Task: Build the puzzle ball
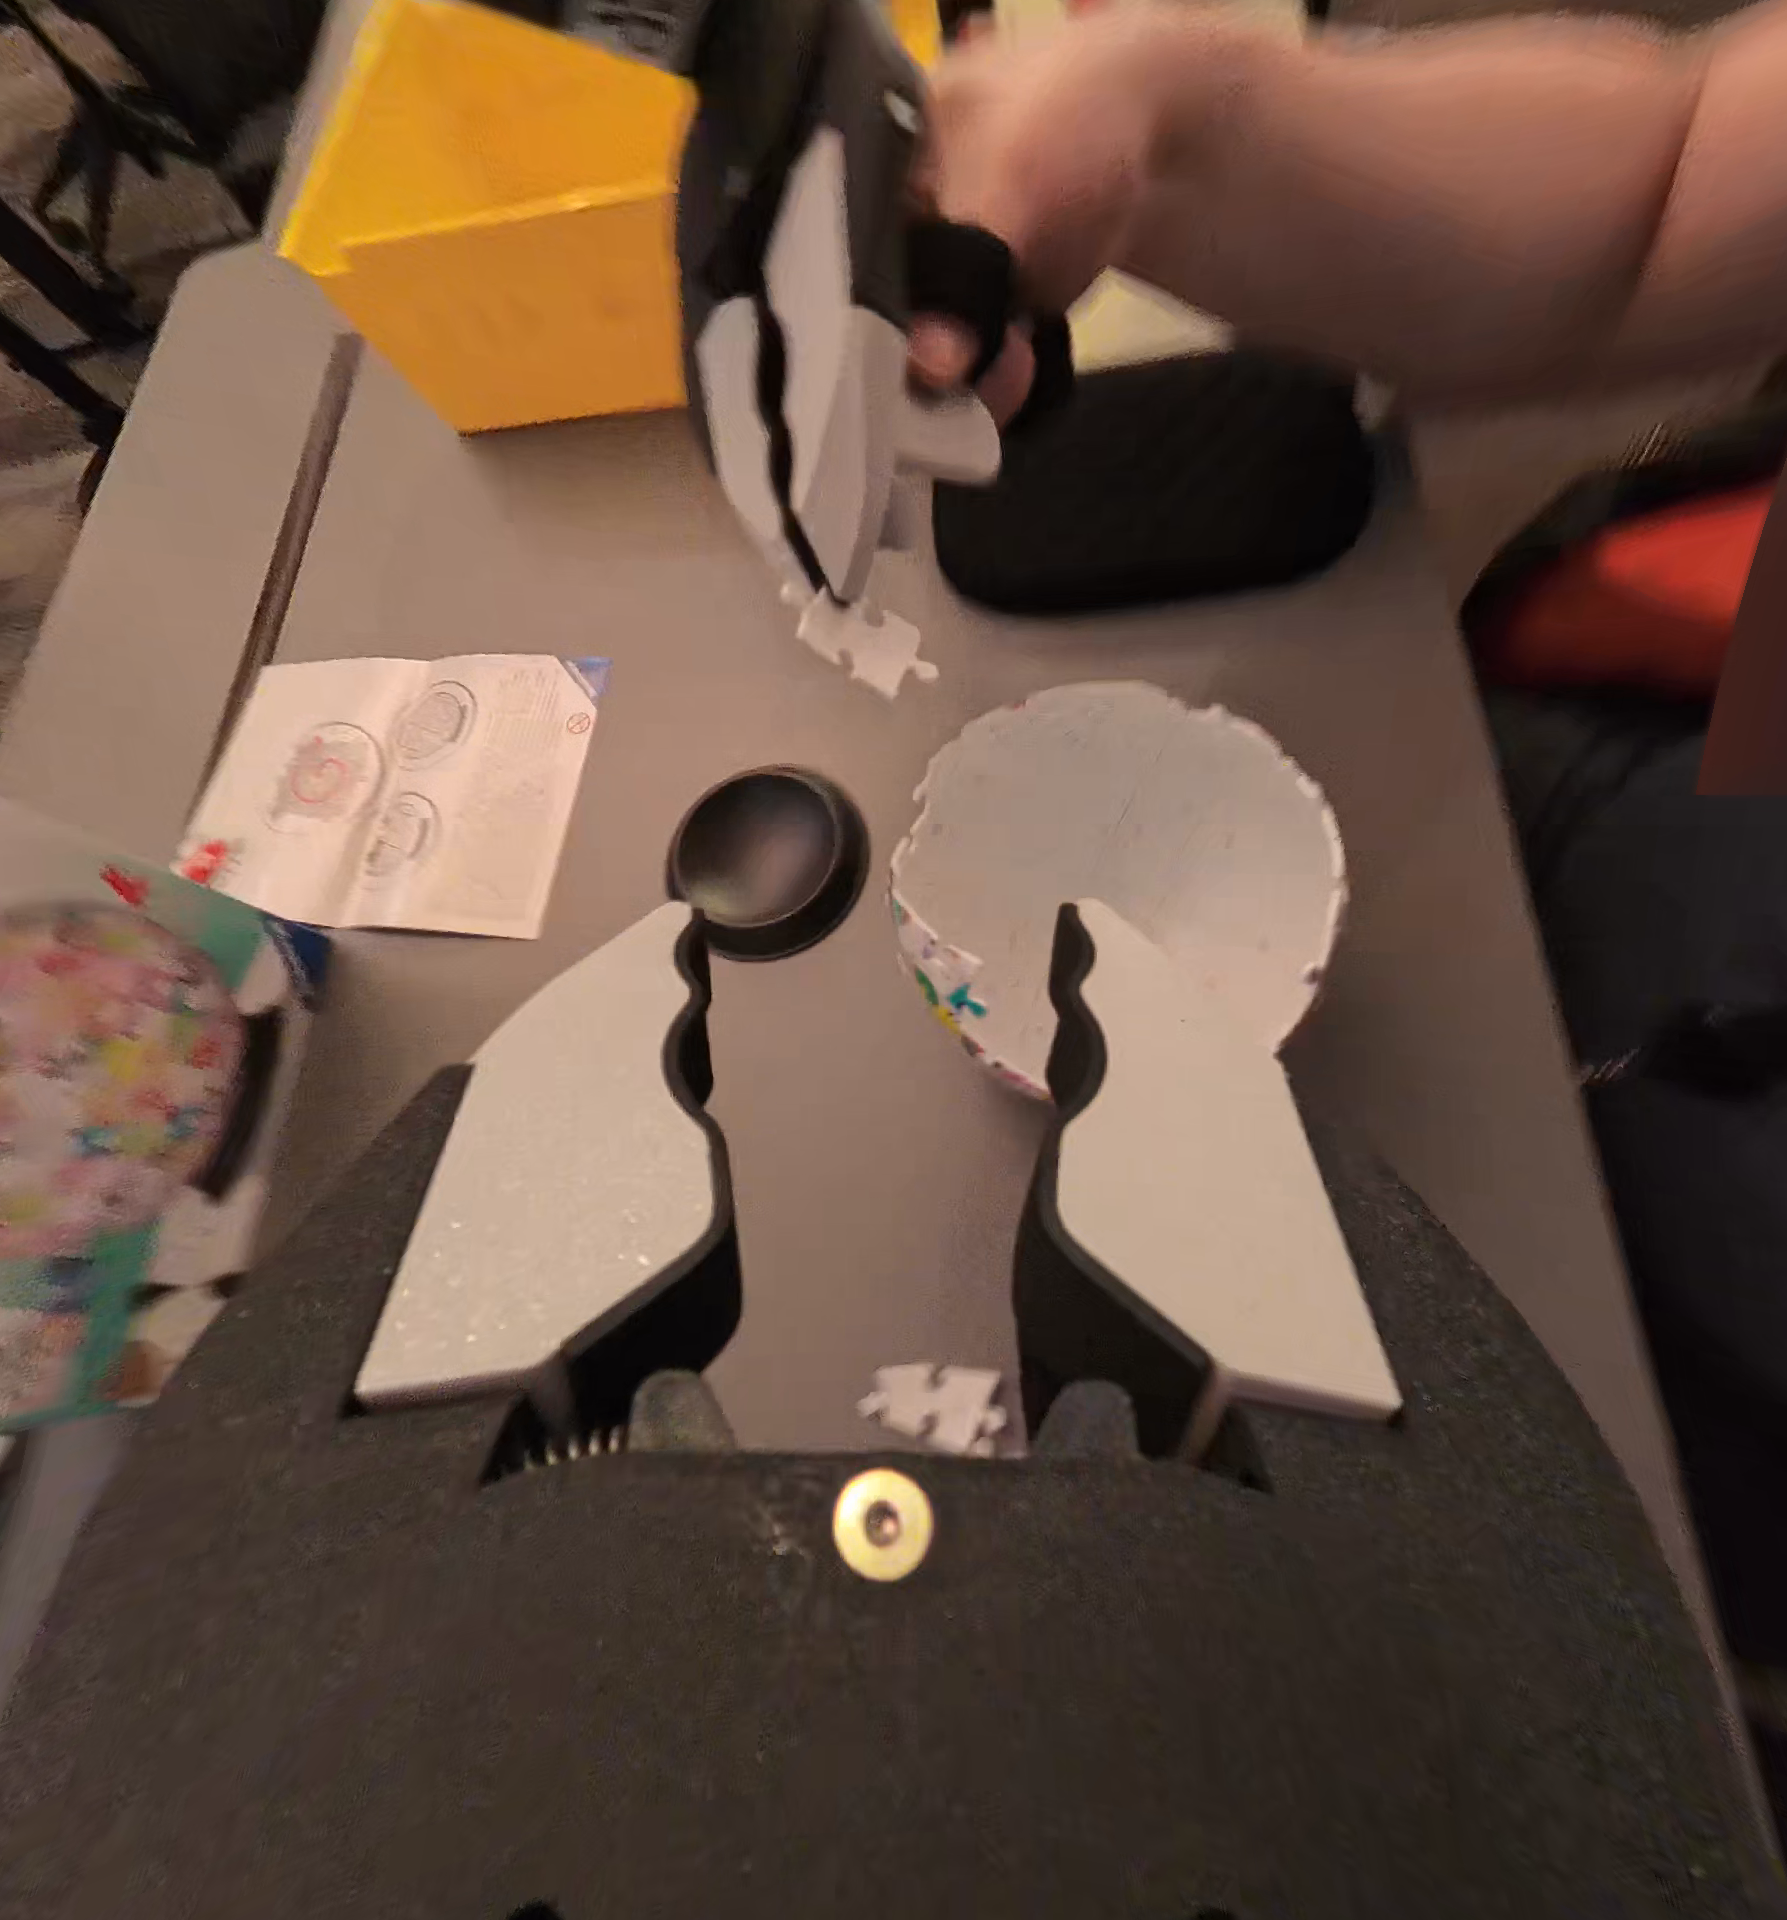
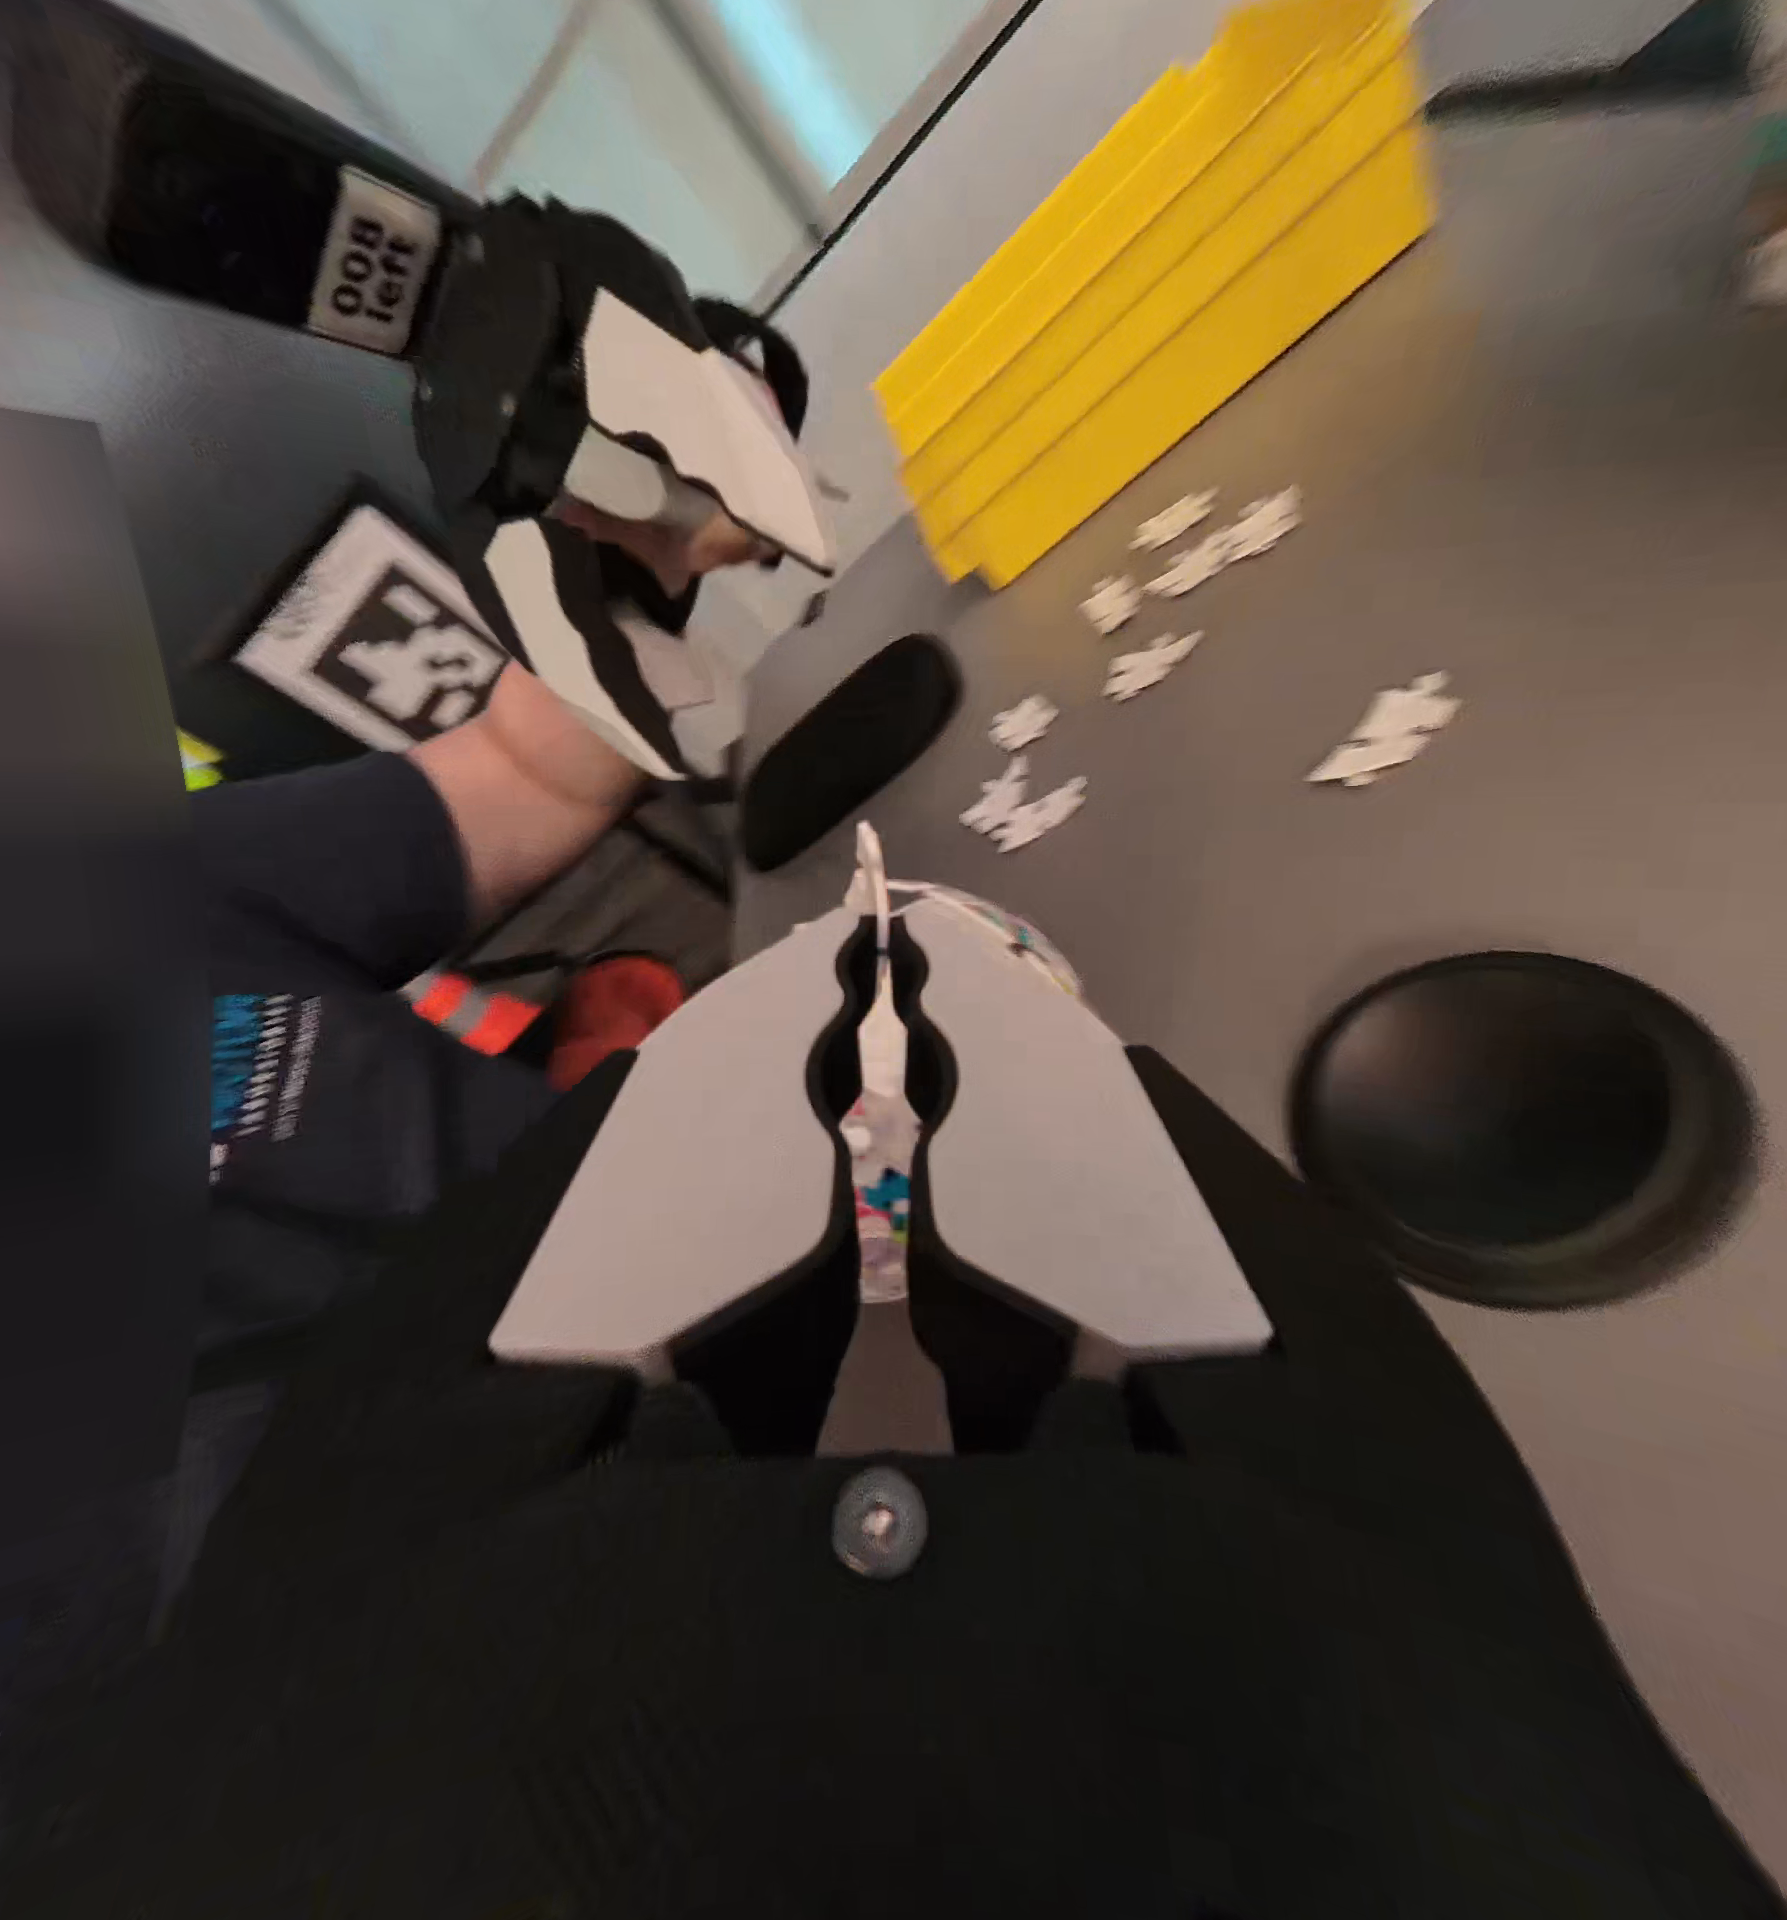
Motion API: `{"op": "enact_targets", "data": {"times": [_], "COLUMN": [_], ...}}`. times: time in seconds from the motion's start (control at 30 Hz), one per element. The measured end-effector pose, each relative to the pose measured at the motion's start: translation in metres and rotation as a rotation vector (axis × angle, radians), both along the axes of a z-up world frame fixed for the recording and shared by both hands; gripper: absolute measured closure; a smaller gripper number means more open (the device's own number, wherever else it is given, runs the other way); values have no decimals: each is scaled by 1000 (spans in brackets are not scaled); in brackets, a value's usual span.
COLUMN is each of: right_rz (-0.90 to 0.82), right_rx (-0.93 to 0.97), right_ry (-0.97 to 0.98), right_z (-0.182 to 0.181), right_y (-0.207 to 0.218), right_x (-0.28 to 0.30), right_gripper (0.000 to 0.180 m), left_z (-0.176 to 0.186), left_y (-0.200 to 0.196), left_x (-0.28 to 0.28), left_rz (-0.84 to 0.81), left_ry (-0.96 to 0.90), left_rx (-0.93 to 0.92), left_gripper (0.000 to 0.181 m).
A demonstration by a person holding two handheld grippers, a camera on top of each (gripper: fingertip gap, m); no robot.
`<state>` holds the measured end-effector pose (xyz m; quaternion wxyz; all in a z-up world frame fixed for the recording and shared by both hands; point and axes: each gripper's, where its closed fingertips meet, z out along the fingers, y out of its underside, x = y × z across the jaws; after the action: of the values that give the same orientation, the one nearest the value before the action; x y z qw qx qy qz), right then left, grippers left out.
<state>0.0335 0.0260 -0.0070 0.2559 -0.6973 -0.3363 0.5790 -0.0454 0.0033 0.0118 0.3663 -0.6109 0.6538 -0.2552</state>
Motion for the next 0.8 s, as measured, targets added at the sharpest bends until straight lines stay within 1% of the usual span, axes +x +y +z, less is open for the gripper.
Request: {"op": "enact_targets", "data": {"times": [0.03, 0.07, 0.1, 0.13, 0.2, 0.27, 0.37, 0.47, 0.57, 0.63, 0.7, 0.73, 0.8], "right_rz": [-54, -88, -94, -91, -90, -91, -101, -137, -203, -279, -376, -416, -553], "right_rx": [34, 56, 69, 89, 171, 237, 284, 302, 288, 286, 224, 172, 95], "right_ry": [-2, 8, 2, -24, -131, -244, -307, -329, -242, -101, 88, 169, 260], "right_z": [-1, 1, 2, 0, -11, -25, -34, -40, -34, -23, -13, -12, -18], "right_y": [1, -1, -5, -9, -9, -6, -4, 2, 11, 15, 16, 16, 20], "right_x": [2, 1, -1, -5, -11, -15, -16, -11, -6, -2, 5, 9, 24], "right_gripper": [177, 177, 177, 177, 176, 176, 176, 176, 177, 177, 177, 177, 177], "left_z": [-1, -1, 0, 1, 1, -10, -35, -46, -56, -62, -71, -78, -86], "left_y": [-1, -2, 0, 1, 3, 5, 4, -6, -19, -34, -46, -47, -50], "left_x": [-6, -9, -11, -12, -8, -2, 5, -3, -22, -29, -29, -29, -26], "left_rz": [19, 27, 42, 52, 45, 35, 25, 5, 20, 29, 52, 81, 110], "left_ry": [-93, -175, -243, -294, -358, -343, -248, -241, -245, -279, -304, -301, -304], "left_rx": [-61, -111, -143, -166, -223, -277, -320, -360, -344, -356, -329, -283, -204], "left_gripper": [117, 111, 113, 116, 115, 119, 111, 105, 88, 77, 73, 72, 71]}}
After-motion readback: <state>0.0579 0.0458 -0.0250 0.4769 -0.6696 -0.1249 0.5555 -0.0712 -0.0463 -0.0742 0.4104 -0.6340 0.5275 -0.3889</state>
